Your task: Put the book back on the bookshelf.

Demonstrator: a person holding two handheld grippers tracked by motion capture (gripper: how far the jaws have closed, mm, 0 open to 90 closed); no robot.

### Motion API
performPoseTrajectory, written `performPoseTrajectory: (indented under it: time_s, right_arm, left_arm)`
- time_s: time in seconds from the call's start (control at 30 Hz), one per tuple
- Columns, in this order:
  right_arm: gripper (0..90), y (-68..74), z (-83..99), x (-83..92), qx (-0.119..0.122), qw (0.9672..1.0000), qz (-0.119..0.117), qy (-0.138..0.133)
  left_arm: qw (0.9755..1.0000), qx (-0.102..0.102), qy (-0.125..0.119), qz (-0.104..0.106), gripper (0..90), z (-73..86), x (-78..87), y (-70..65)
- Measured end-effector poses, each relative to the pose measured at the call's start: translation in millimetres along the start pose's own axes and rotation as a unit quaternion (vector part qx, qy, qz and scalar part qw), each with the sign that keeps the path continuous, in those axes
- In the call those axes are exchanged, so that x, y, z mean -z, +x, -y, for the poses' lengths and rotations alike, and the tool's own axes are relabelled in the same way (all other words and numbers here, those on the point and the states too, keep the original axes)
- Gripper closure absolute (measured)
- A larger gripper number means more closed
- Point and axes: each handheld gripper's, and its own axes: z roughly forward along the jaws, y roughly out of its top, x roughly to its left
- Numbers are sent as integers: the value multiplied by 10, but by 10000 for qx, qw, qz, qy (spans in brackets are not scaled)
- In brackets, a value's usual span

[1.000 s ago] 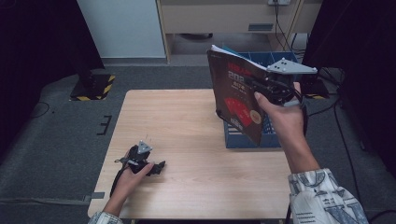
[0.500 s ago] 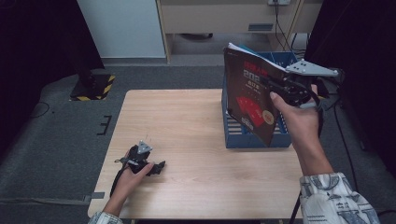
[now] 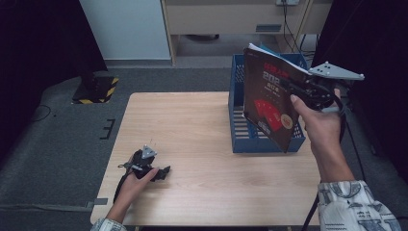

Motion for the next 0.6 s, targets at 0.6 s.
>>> performPoseTrajectory:
  time_s: [0.6]
  right_arm:
    - [872, -265, 36, 194, -133, 9993, 354, 2]
  left_arm:
    - [10000, -3, 3, -11, 0, 0, 0, -2]
